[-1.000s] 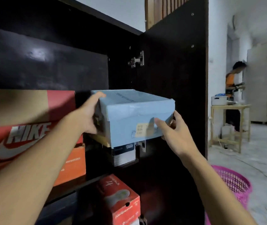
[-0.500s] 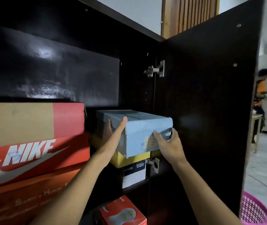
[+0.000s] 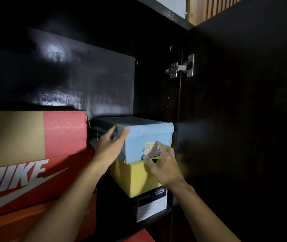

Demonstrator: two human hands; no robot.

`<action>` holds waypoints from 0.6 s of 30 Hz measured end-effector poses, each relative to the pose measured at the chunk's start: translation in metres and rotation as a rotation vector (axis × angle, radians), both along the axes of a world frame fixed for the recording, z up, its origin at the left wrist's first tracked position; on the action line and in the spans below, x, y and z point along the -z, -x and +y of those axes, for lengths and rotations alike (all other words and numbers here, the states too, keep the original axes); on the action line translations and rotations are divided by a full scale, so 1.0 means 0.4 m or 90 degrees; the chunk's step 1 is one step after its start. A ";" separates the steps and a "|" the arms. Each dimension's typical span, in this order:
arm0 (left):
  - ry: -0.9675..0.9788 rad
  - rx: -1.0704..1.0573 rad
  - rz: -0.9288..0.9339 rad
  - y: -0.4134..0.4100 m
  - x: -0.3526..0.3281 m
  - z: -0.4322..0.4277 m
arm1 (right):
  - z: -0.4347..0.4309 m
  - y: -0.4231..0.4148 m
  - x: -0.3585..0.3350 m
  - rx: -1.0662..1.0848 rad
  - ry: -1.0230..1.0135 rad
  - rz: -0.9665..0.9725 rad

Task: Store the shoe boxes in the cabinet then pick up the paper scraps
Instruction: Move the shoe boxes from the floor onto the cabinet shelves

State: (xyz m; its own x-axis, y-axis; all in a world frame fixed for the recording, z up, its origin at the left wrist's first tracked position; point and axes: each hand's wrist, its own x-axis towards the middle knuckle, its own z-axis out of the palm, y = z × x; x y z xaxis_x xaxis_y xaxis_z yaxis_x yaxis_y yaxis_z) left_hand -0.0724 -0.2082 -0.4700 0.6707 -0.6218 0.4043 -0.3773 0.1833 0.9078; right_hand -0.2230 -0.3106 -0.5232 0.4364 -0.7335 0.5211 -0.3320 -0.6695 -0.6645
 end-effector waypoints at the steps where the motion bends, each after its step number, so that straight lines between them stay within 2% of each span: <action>1: -0.001 -0.004 -0.003 -0.006 -0.001 -0.006 | -0.002 -0.007 0.002 0.002 0.002 0.008; 6: -0.040 -0.009 -0.021 -0.020 -0.012 -0.012 | 0.005 0.003 -0.019 0.005 -0.019 0.053; 9: -0.065 -0.009 -0.020 -0.006 -0.023 0.006 | 0.056 0.065 -0.025 -0.005 -0.009 0.009; 12: -0.036 -0.110 -0.144 0.036 -0.044 0.034 | 0.135 0.165 -0.020 0.032 0.052 -0.090; 14: 0.021 -0.160 -0.237 0.084 -0.056 0.059 | 0.193 0.243 -0.005 0.087 0.121 -0.111; 16: 0.067 -0.130 -0.282 0.147 -0.072 0.080 | 0.249 0.321 0.008 0.142 0.192 -0.136; 18: 0.075 -0.037 -0.311 0.225 -0.094 0.099 | 0.294 0.393 0.012 0.201 0.263 -0.179</action>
